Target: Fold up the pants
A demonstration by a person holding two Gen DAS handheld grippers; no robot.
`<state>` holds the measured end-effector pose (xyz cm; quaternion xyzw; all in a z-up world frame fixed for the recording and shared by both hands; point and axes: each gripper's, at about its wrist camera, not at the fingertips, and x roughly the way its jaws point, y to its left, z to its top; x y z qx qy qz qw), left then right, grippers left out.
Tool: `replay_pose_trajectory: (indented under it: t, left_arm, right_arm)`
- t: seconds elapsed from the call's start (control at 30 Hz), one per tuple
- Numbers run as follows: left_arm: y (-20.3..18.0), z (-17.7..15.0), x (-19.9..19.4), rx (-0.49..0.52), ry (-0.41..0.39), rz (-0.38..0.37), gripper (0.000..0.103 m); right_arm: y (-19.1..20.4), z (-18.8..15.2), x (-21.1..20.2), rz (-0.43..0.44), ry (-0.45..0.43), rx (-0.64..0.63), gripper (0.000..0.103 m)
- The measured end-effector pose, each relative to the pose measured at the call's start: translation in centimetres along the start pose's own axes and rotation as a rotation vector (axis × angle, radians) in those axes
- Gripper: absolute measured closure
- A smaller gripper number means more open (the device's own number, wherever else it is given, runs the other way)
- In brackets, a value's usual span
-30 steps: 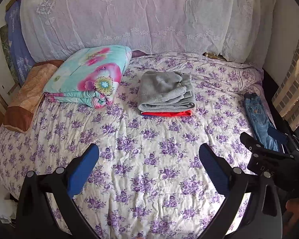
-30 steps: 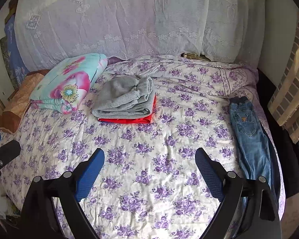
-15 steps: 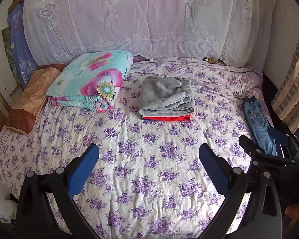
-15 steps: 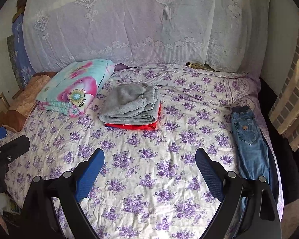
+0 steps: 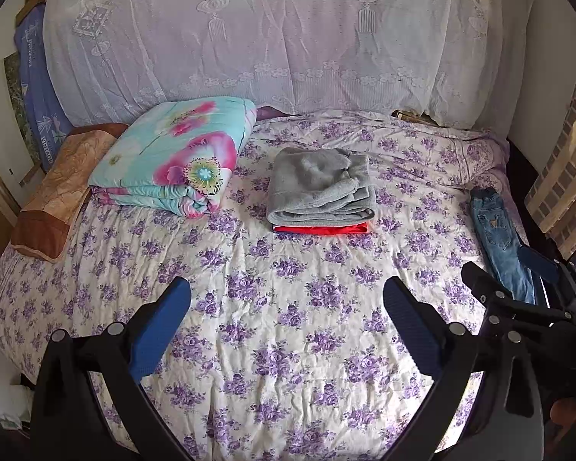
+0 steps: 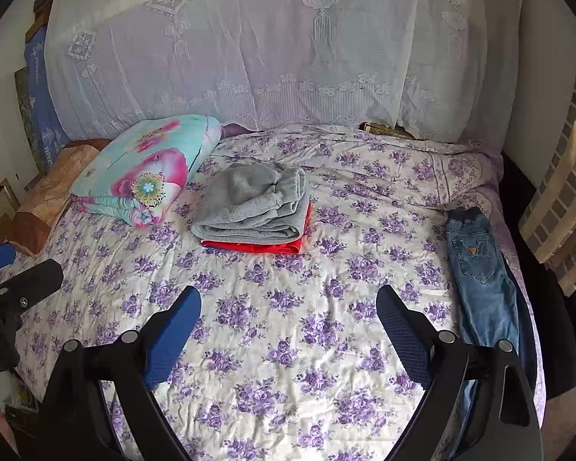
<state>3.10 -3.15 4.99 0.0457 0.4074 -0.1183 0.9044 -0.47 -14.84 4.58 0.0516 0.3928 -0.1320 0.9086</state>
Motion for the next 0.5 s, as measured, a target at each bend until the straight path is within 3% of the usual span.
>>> replay_pose_trajectory:
  t: [0.5]
  left_arm:
    - [-0.58, 0.00, 0.38, 0.017, 0.009, -0.004, 0.005]
  right_arm:
    - [-0.01, -0.02, 0.06, 0.000, 0.002, 0.000, 0.010]
